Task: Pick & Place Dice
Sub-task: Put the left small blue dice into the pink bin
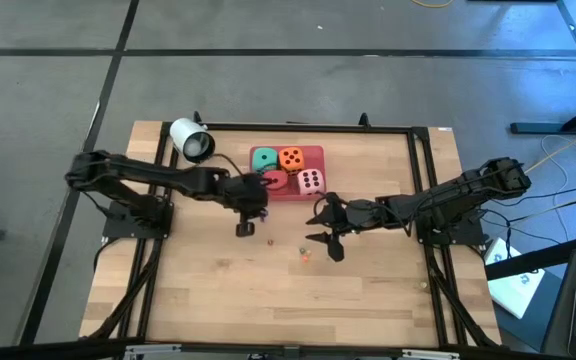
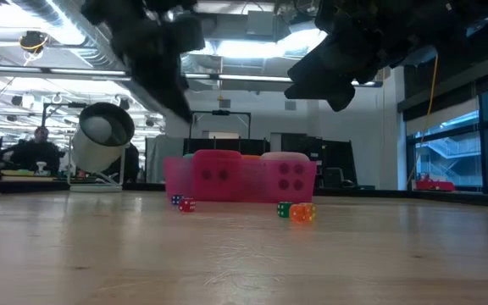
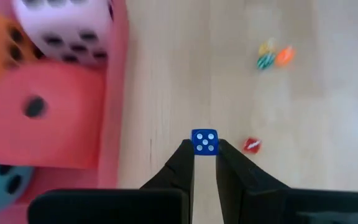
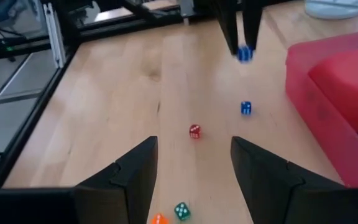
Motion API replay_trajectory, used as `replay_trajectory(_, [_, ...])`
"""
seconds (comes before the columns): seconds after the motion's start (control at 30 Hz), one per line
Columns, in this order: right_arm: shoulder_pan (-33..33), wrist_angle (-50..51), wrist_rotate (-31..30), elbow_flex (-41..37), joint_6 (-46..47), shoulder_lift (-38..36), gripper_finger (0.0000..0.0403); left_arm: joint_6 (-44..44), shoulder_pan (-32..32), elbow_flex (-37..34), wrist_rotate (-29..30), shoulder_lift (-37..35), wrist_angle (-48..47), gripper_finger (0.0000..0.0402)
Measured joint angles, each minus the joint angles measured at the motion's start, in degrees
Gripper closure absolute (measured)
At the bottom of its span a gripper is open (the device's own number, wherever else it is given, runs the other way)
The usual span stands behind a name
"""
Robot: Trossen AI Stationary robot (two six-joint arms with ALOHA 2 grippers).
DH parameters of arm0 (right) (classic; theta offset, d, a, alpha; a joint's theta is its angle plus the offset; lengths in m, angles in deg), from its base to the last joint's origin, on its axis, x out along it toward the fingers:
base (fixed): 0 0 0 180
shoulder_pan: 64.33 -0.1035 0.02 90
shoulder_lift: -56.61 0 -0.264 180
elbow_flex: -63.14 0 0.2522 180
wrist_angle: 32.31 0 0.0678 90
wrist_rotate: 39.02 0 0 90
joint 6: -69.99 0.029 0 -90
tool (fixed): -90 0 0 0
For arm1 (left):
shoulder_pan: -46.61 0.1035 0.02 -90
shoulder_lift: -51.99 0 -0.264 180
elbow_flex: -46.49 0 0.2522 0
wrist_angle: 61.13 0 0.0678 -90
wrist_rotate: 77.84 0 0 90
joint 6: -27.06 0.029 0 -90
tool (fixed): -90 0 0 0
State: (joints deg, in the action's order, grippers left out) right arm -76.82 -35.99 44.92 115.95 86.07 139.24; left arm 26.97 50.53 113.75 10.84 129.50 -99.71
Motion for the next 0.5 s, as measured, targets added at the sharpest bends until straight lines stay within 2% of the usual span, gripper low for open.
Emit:
replay_trajectory(0.13, [0.0,-2.36,-0.14,-0.02,0.0,0.0,0.0199,-1.06,-0.15,-0.62,0.0,-6.55,0.98,0.0373])
replay_trajectory(0.3, [0.05,-7.42,-0.16,-0.02,0.0,0.0,0.0199,-2.43,-1.1,-5.11,0.65,-14.3,4.42,0.0373])
replay_trajectory(0.5, [1.43,-12.15,0.03,-0.02,2.02,0.0,0.0199,-2.1,-4.22,-10.18,7.75,-20.36,9.39,0.0373])
